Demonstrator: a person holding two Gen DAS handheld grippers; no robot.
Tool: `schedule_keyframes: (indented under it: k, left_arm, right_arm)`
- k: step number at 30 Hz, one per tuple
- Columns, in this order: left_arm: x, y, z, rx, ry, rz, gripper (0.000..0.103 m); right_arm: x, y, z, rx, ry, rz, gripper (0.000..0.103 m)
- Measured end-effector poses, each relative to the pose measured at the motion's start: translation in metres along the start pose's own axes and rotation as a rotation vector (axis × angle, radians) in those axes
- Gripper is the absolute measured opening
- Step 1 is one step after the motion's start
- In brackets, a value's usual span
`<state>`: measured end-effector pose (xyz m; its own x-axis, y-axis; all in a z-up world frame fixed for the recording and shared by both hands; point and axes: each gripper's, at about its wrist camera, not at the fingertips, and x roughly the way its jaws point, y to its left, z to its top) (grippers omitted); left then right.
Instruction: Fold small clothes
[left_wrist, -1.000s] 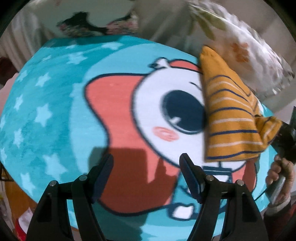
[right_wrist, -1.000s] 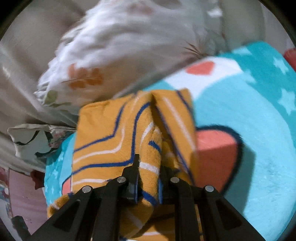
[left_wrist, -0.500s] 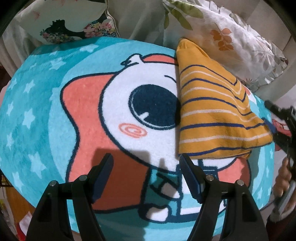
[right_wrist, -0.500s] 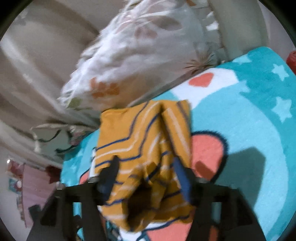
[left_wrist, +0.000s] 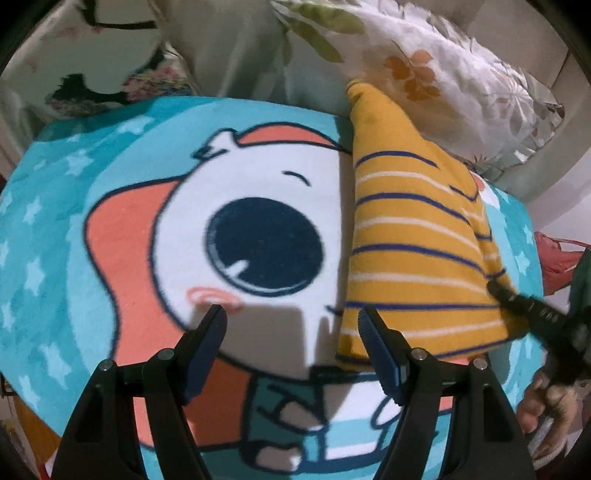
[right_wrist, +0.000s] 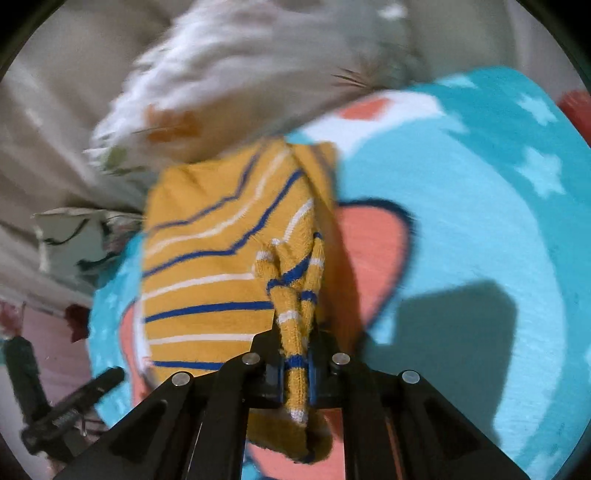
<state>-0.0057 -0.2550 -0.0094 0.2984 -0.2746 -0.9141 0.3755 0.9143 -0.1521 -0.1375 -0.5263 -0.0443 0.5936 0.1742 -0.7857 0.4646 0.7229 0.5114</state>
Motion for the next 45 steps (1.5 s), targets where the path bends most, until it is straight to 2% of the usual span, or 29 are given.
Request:
schedule_keyframes:
  k: [4, 6, 8, 10, 12, 13, 14, 16, 20, 24, 25, 26, 27, 28, 29, 30, 31, 35, 38, 40, 42, 43, 44, 45]
  left_arm:
    - [0.018, -0.009, 0.003, 0.007, 0.050, -0.028, 0.073]
    - [0.023, -0.011, 0.005, 0.015, 0.062, -0.047, 0.073]
    - [0.026, -0.010, 0.012, 0.018, 0.055, -0.064, 0.073]
    - [0.029, -0.007, 0.021, 0.020, 0.035, -0.082, 0.073]
    - [0.033, -0.005, 0.032, 0.016, 0.010, -0.124, 0.075]
    - [0.037, -0.003, 0.037, 0.013, 0.005, -0.146, 0.082]
    - [0.042, -0.002, 0.043, 0.006, 0.001, -0.167, 0.083]
    - [0.053, -0.001, 0.054, -0.003, 0.005, -0.230, 0.084]
    - [0.073, -0.007, 0.068, -0.012, 0.028, -0.331, 0.088]
    - [0.100, -0.016, 0.071, -0.068, 0.126, -0.497, 0.090]
    - [0.105, -0.021, 0.069, -0.070, 0.139, -0.515, 0.090]
    - [0.102, -0.027, 0.068, -0.047, 0.123, -0.494, 0.090]
    - [0.101, -0.031, 0.067, -0.038, 0.142, -0.507, 0.073]
    - [0.099, -0.033, 0.066, -0.044, 0.153, -0.498, 0.064]
    - [0.094, -0.033, 0.064, -0.044, 0.150, -0.493, 0.059]
    - [0.089, -0.031, 0.065, -0.042, 0.148, -0.494, 0.046]
    - [0.082, -0.029, 0.067, -0.041, 0.142, -0.496, 0.041]
    - [0.042, -0.016, 0.078, -0.028, 0.079, -0.466, 0.041]
    - [0.025, -0.006, 0.072, -0.037, 0.059, -0.437, 0.045]
    - [0.031, -0.002, 0.063, -0.044, 0.063, -0.337, 0.057]
    - [0.046, 0.001, 0.051, -0.023, 0.101, -0.197, 0.057]
    - [0.051, 0.004, 0.045, -0.023, 0.116, -0.176, 0.060]
    - [0.049, 0.007, 0.041, -0.042, 0.112, -0.194, 0.061]
    - [0.043, 0.010, 0.037, -0.063, 0.101, -0.202, 0.061]
  right_arm:
    - [0.013, -0.011, -0.007, 0.027, 0.026, -0.011, 0.010]
    - [0.014, -0.006, -0.006, 0.010, 0.023, -0.015, 0.015]
    - [0.011, -0.004, -0.005, -0.008, 0.022, -0.021, 0.019]
    - [-0.001, -0.006, -0.002, 0.008, 0.004, 0.028, 0.022]
    - [-0.014, -0.008, 0.005, 0.022, -0.040, 0.069, 0.033]
    - [-0.022, -0.008, 0.009, 0.021, -0.070, 0.090, 0.053]
    - [-0.027, -0.007, 0.016, 0.013, -0.093, 0.103, 0.072]
    - [-0.025, -0.004, 0.030, 0.000, -0.102, 0.098, 0.078]
    - [0.012, -0.002, 0.056, -0.018, -0.048, 0.047, 0.078]
    - [0.049, -0.005, 0.064, 0.012, 0.018, 0.087, 0.078]
    - [0.054, -0.004, 0.064, 0.024, 0.020, 0.106, 0.078]
    - [0.058, -0.005, 0.064, 0.041, 0.018, 0.127, 0.078]
    - [0.060, -0.004, 0.064, 0.054, 0.016, 0.143, 0.075]
    - [0.065, -0.003, 0.065, 0.078, 0.042, 0.186, 0.057]
    - [0.068, -0.002, 0.065, 0.105, 0.066, 0.217, 0.053]
    - [0.069, -0.001, 0.065, 0.125, 0.072, 0.228, 0.050]
    - [0.068, 0.002, 0.066, 0.129, 0.072, 0.239, 0.046]
    - [0.047, 0.023, 0.068, 0.138, 0.052, 0.368, 0.040]
    - [0.032, 0.039, 0.060, 0.085, 0.024, 0.406, 0.040]
    - [0.031, 0.043, 0.050, 0.032, 0.018, 0.358, 0.040]
    - [0.038, 0.043, 0.040, -0.021, 0.037, 0.242, 0.040]
    - [0.043, 0.038, 0.036, -0.033, 0.055, 0.163, 0.042]
    - [0.042, 0.029, 0.032, -0.023, 0.061, 0.135, 0.043]
    - [0.037, 0.022, 0.030, 0.007, 0.056, 0.152, 0.043]
